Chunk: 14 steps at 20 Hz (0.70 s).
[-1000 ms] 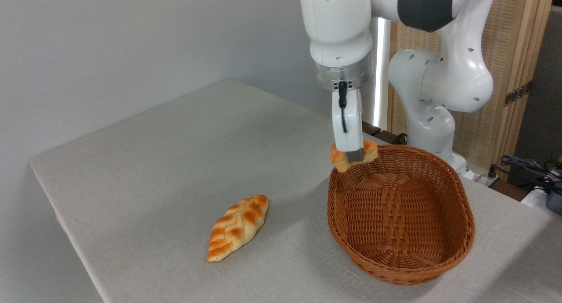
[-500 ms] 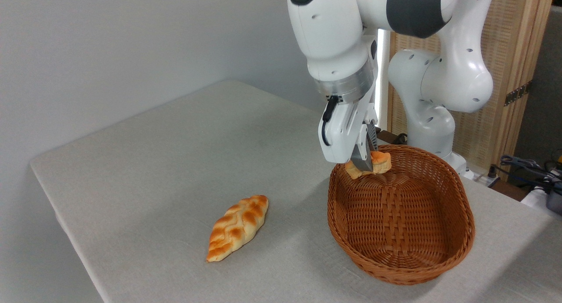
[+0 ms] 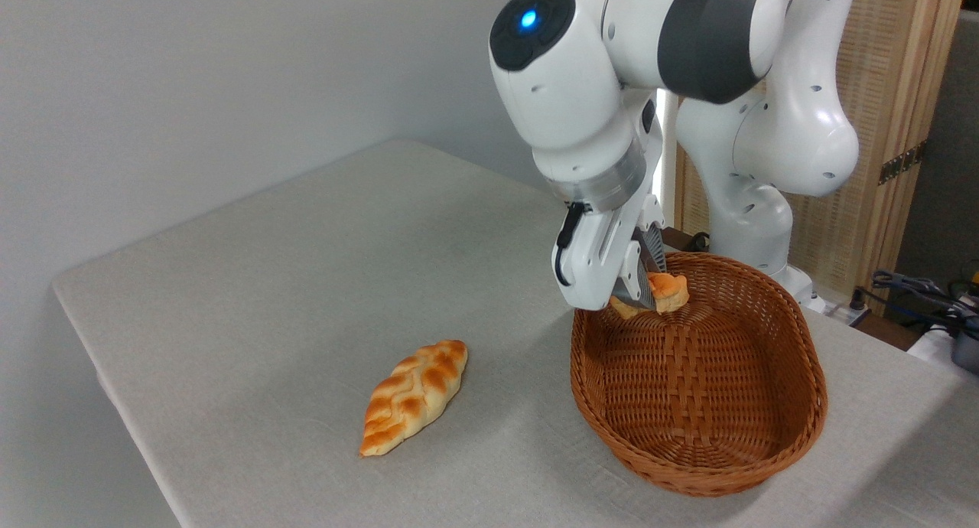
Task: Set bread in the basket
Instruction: 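Lower the bun into the basket and open the gripper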
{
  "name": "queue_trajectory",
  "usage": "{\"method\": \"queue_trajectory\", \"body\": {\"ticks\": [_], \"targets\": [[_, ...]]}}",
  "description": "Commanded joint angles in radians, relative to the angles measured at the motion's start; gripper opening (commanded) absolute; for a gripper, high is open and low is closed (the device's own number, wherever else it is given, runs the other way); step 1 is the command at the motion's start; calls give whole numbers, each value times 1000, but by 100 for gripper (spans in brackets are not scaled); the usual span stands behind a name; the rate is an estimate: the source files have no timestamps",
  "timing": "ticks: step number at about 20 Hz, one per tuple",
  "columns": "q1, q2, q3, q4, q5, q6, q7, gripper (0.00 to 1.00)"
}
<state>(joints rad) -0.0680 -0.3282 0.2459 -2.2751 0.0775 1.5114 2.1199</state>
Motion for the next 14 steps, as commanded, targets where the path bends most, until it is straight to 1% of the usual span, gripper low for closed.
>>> {"method": "queue_trajectory", "body": {"ticks": [1,6,9,14], "targets": [[-13,8,10,-38,19,-20,8,100],[-15,11,10,-47,18,-20,14,100],[-30,15,10,-47,8,-20,15,100],[-32,17,10,-44,4,-19,20,100]]}}
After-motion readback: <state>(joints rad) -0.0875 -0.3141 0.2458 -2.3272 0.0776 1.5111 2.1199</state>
